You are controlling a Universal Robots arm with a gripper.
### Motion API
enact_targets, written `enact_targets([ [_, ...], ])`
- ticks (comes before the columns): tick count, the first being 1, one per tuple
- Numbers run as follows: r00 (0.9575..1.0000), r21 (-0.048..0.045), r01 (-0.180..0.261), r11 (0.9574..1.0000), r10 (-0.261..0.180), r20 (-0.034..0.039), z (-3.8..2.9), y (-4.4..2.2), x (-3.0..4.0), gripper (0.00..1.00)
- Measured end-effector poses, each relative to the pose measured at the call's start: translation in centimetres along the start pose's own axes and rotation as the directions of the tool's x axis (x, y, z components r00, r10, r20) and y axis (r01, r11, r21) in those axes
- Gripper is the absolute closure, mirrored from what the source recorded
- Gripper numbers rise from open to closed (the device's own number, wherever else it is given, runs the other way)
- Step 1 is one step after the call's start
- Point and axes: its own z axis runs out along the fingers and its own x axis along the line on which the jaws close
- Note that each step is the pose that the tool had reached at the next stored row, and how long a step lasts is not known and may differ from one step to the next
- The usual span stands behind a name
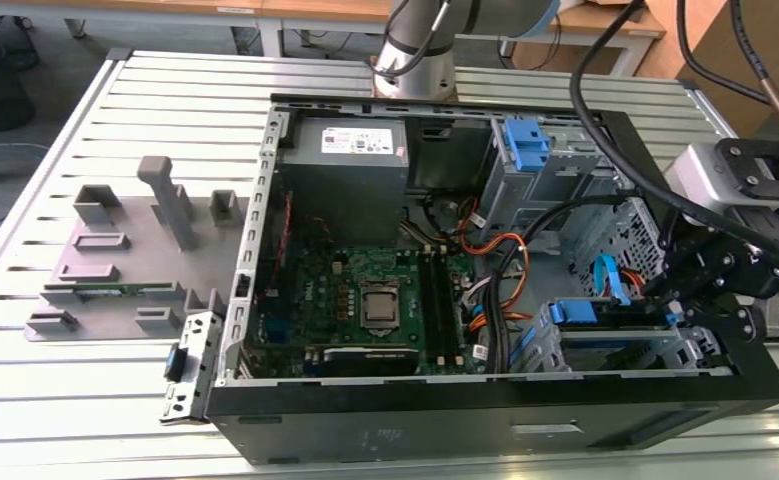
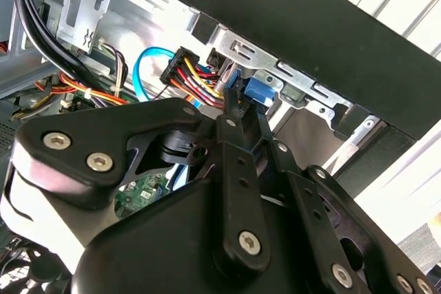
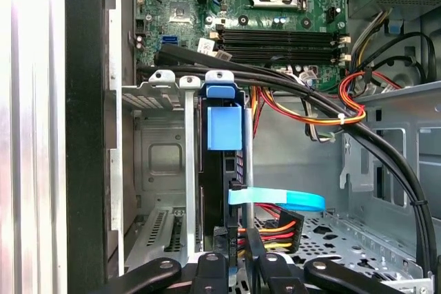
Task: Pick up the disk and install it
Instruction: 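Insert the second disk wire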
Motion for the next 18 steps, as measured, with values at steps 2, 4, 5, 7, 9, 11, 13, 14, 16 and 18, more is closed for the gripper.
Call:
enact_targets([
  [2, 1.0000, 0.0000, 0.000, 1.0000, 0.000, -0.0001, -0.01, -0.02, 0.00, 0.77],
  [4, 1.0000, 0.0000, 0.000, 1.0000, 0.000, -0.0002, -0.01, -0.04, 0.00, 0.83],
  [5, 1.0000, 0.0000, 0.000, 1.0000, 0.000, 0.0000, 0.00, -0.05, 0.00, 0.84],
  [7, 1.0000, 0.0000, 0.000, 1.0000, 0.000, 0.0000, 0.00, -0.06, 0.00, 0.84],
  [9, 1.0000, 0.0000, 0.000, 1.0000, 0.000, 0.0001, -0.02, -0.07, 0.00, 0.84],
  [11, 1.0000, 0.0000, 0.000, 1.0000, 0.000, 0.0001, -0.14, -0.07, -0.01, 0.84],
  [13, 1.0000, 0.0001, 0.000, 1.0000, 0.000, -0.0002, -0.31, -0.07, -0.04, 0.84],
  [14, 1.0000, 0.0002, 0.000, 1.0000, 0.000, 0.0001, -0.35, -0.07, -0.04, 0.84],
  [16, 1.0000, 0.0016, 0.000, 1.0000, 0.000, 0.0004, -0.35, 0.02, -0.05, 0.84],
  [18, 1.0000, 0.0064, 0.001, 1.0000, -0.001, 0.0002, -0.36, 0.39, -0.03, 0.84],
])
